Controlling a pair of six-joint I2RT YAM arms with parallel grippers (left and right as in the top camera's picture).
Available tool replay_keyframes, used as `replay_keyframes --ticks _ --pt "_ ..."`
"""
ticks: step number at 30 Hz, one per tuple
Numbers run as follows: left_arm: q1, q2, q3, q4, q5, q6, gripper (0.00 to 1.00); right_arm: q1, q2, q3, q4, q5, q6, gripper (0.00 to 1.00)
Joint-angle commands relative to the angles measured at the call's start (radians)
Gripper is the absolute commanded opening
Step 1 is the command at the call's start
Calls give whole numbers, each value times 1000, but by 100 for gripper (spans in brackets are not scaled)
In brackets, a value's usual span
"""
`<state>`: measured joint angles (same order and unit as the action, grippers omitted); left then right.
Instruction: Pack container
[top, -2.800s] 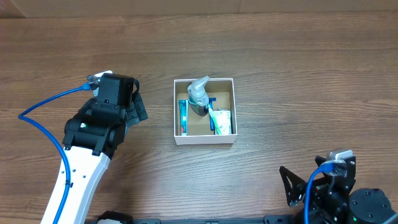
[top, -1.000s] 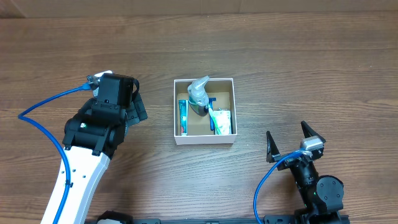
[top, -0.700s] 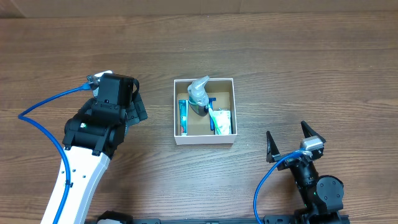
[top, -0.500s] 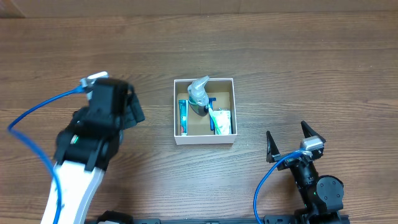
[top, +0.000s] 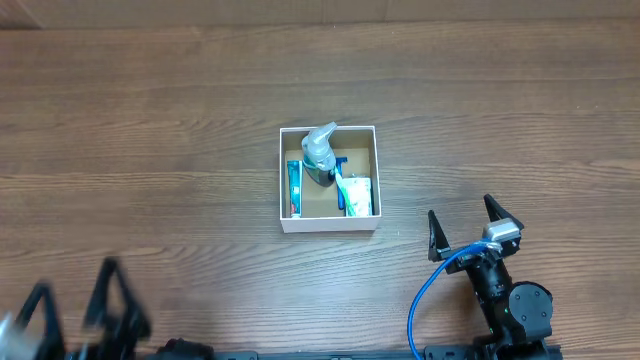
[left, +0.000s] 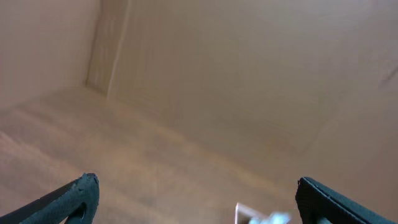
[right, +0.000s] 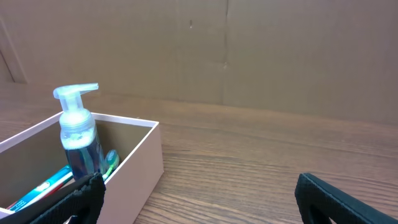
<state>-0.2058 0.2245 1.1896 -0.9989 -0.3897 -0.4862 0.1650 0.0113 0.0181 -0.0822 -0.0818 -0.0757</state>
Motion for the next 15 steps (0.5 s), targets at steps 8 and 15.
replay_keyframes --ticks 8,15 --pt "142 -216 -17 0 -10 18 100 -3 -8 -10 6 -10 -3 100" --pt "202 -220 -66 -148 -10 19 100 -4 -8 -10 6 -10 -3 100"
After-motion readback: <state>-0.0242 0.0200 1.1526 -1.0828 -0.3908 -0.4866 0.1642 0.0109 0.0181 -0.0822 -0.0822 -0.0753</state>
